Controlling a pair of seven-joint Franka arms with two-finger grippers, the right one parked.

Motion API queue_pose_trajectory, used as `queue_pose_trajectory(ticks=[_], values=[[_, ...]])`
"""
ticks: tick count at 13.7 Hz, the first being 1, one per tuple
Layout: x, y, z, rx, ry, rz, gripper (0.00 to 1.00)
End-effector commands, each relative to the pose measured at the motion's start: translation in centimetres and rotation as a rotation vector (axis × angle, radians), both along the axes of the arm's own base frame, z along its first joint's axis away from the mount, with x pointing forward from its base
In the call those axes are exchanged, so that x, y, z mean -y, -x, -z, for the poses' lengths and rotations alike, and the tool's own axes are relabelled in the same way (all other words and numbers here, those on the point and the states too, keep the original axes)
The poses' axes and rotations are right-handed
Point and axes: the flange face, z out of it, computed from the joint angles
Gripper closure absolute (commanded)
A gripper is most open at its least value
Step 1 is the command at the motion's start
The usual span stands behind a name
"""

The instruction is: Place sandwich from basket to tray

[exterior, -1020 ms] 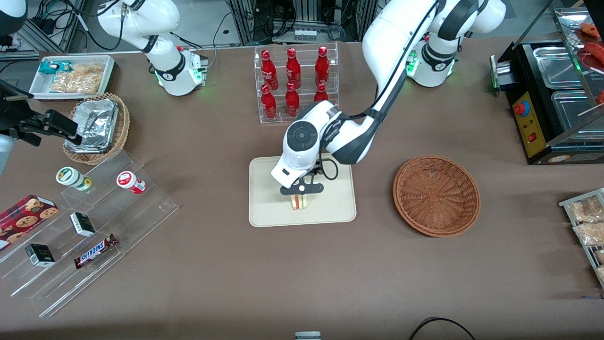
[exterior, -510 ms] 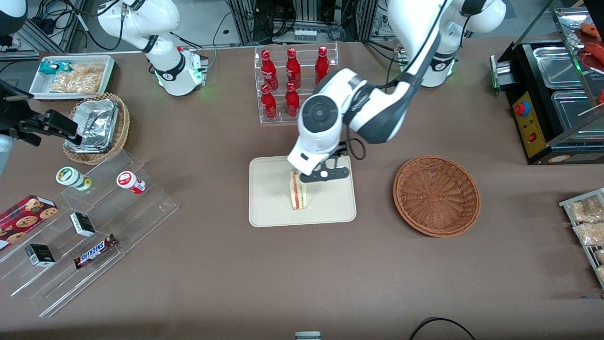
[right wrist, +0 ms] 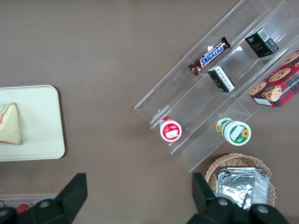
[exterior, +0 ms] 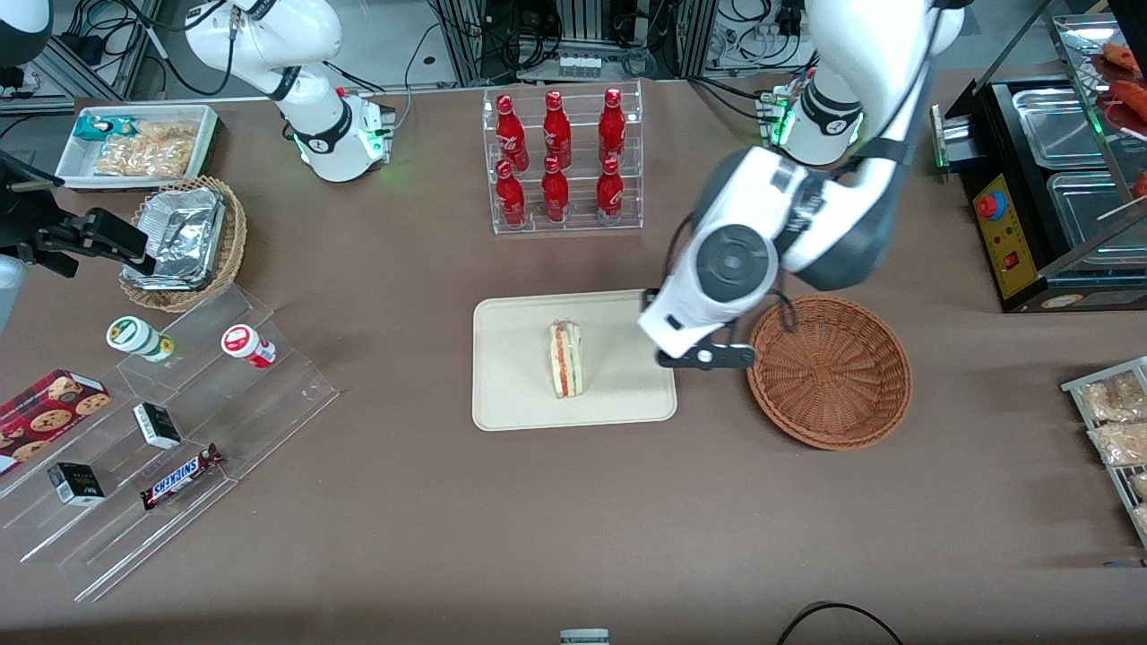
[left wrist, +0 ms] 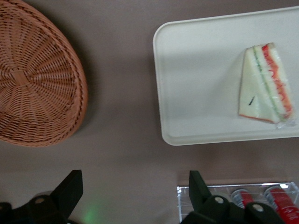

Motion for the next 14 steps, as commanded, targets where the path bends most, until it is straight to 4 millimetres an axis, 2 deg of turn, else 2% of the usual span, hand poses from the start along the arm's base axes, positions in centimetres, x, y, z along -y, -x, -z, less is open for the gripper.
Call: queue_pose_trajectory(ticks=[1,4,6,8,9,14], values=[[-6.3,0.7,-2.0,-0.021,0.038,0.063,0.0],[-13.7,0.6,-3.5,-0.017,0.041,0.123,0.0],[-18.7,0.4,-5.0,-0.047,0.03,0.075,0.0],[-21.7,0.1,-6.7,-0.014,-0.003,0.071,0.0],[-22.9,0.0,-7.1,-0.005,-0.022,0.072,0.0],[-25.0,0.2,-10.8,0.054,-0.023,0.04,0.0]])
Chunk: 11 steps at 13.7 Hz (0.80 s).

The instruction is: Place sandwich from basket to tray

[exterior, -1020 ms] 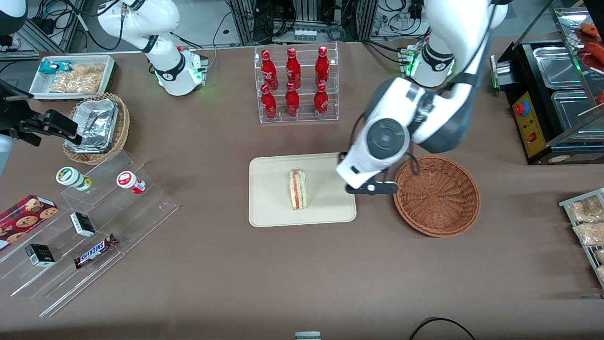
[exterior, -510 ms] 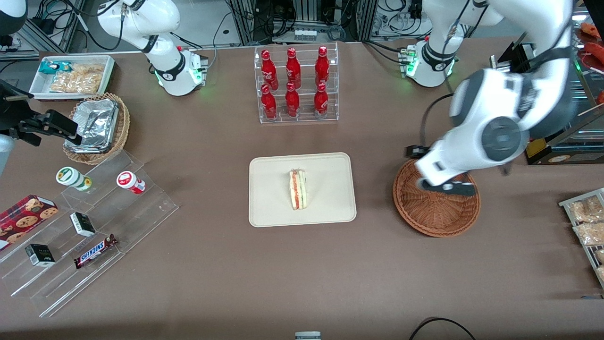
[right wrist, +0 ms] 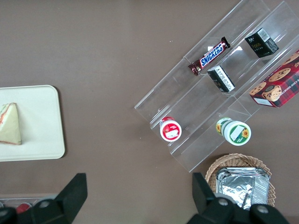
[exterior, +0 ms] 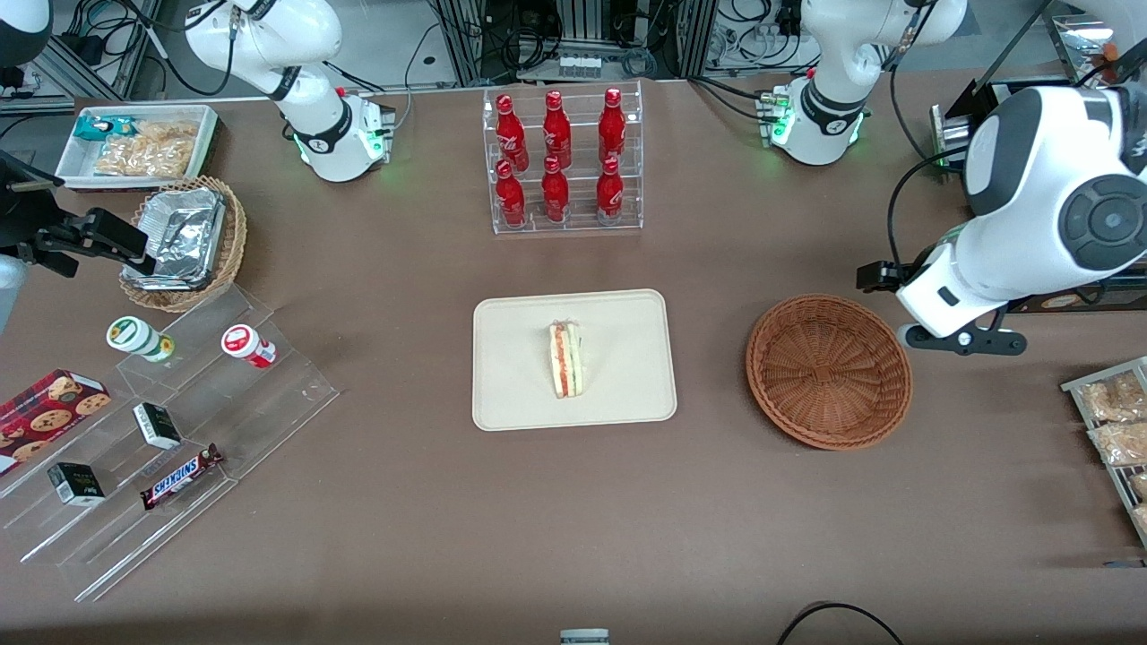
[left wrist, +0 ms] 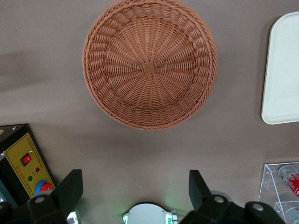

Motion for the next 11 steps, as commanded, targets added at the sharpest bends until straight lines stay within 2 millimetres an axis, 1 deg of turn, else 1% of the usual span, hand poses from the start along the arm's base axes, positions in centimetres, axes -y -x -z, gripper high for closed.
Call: queue_pose_trajectory(ticks=[1,3,5,6,7,9,11], values=[[-0.8,1.1,-2.6,0.029,-0.007,0.002,0.0],[-1.2,2.1,-4.6,0.059,-0.001,-0.003,0.0],[-1.5,2.8,-6.0,0.068,0.007,-0.009,0.0],[-4.2,2.8,-6.4,0.071,0.013,-0.06,0.0],[-3.3,3.0,-6.9,0.076,0.022,-0.034,0.0],[-4.2,3.3,-7.8,0.092,0.025,-0.036,0.0],[-4.2,3.7,-8.7,0.108,0.023,-0.037,0.0]])
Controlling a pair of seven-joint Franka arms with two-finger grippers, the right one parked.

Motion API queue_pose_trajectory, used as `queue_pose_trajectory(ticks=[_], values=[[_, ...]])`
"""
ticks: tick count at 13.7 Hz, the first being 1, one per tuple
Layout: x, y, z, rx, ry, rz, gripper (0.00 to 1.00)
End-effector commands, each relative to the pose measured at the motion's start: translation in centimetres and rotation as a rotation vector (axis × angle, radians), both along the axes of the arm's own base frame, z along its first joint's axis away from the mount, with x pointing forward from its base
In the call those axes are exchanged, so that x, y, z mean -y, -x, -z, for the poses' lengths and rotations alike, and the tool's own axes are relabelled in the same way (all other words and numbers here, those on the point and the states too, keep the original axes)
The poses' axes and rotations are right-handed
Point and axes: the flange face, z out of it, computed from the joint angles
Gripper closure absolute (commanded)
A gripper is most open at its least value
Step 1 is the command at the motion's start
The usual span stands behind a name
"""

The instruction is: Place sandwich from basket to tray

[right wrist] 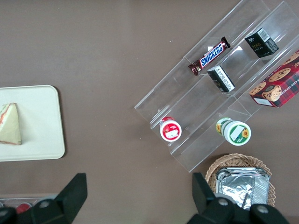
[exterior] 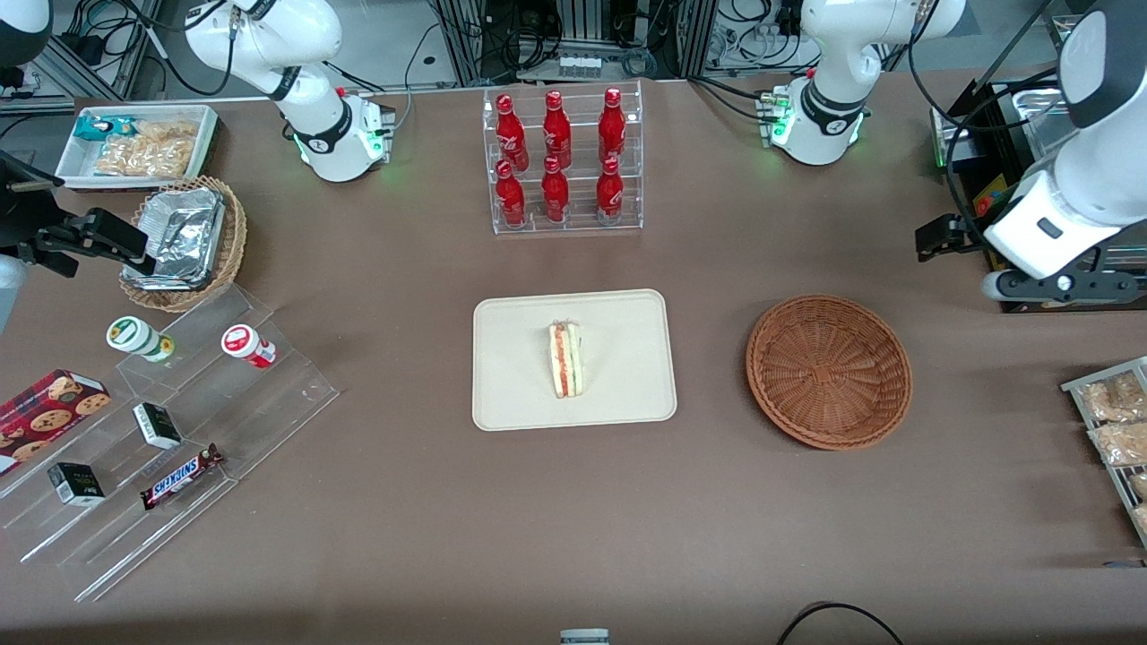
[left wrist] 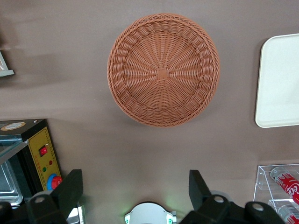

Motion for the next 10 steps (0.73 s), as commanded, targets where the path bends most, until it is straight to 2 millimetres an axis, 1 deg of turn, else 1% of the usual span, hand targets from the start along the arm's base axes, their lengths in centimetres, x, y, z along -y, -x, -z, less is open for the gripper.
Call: queue_pose_trajectory(ticks=[1,2,4,6,7,10], values=[[0.0,1.3,-1.9,0.021,-0.003,0.007,0.0],[-0.1,1.4,-2.5,0.04,-0.001,0.003,0.0],[-0.1,0.8,-3.7,0.08,0.019,0.0,0.0],[0.0,0.3,-3.6,0.113,0.024,0.001,0.0],[-0.7,0.0,-3.3,0.11,0.025,-0.012,0.0],[-3.2,0.0,-3.5,0.11,0.039,-0.06,0.0]])
